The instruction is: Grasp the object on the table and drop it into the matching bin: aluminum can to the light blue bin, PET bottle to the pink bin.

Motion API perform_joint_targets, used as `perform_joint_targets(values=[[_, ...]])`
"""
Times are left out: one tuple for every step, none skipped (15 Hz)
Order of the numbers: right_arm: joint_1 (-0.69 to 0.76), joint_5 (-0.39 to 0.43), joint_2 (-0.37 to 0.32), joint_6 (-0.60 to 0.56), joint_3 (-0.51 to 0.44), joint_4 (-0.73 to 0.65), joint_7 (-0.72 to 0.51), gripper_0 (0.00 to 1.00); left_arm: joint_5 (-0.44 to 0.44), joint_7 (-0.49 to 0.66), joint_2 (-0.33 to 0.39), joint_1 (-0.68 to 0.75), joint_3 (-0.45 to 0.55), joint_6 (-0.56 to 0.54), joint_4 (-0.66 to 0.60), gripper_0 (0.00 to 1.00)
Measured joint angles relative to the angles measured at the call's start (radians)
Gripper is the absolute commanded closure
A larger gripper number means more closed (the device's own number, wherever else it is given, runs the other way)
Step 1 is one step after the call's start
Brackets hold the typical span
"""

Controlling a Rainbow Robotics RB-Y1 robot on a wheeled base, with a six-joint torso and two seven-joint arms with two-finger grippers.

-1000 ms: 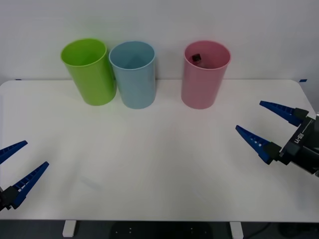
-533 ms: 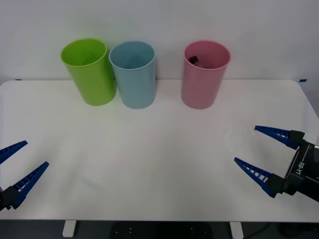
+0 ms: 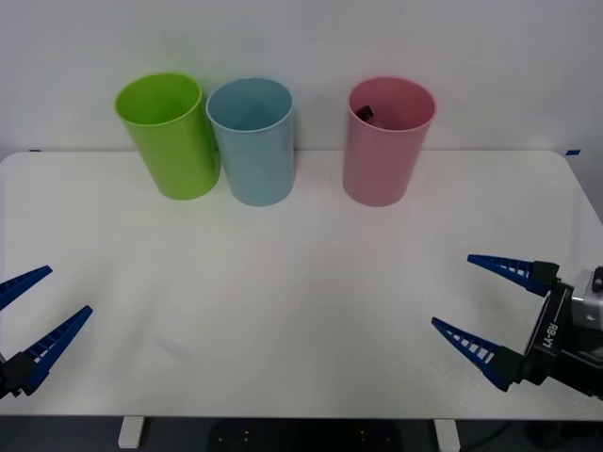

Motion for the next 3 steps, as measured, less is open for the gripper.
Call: perform_joint_targets(values=[[0.0,0.001,0.001,0.0,0.0,0.0,0.0,0.0,0.0,0.0,0.0,0.0,0.0,0.0,0.0,0.0],[0.0,0.002,0.001,0.0,0.0,0.0,0.0,0.0,0.0,0.0,0.0,0.0,0.0,0.0,0.0,0.0],[0.0,0.002,0.001,0.0,0.0,0.0,0.0,0.0,0.0,0.0,0.0,0.0,0.0,0.0,0.0,0.0]])
